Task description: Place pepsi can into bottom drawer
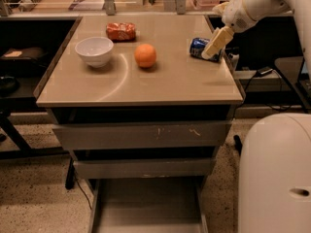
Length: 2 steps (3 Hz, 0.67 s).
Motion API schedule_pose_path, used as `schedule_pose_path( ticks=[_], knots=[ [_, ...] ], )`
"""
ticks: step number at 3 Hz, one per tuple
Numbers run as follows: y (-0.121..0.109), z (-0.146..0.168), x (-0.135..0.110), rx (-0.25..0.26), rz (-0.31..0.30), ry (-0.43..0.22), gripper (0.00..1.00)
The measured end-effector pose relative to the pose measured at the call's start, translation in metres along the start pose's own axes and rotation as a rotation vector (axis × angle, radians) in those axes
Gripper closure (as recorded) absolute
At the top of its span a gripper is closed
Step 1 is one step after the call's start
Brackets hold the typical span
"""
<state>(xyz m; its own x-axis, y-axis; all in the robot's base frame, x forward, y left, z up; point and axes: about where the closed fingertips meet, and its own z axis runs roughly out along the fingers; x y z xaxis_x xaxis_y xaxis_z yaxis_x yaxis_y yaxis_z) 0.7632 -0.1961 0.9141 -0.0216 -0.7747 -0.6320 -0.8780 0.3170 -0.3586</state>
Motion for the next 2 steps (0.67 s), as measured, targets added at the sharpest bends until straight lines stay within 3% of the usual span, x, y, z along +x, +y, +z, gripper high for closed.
schedule_pose_path(
  ticks=[2],
  knots=[
    [-0.006, 0.031, 0.021, -0.032, 0.039, 0.130, 0.00]
  ],
)
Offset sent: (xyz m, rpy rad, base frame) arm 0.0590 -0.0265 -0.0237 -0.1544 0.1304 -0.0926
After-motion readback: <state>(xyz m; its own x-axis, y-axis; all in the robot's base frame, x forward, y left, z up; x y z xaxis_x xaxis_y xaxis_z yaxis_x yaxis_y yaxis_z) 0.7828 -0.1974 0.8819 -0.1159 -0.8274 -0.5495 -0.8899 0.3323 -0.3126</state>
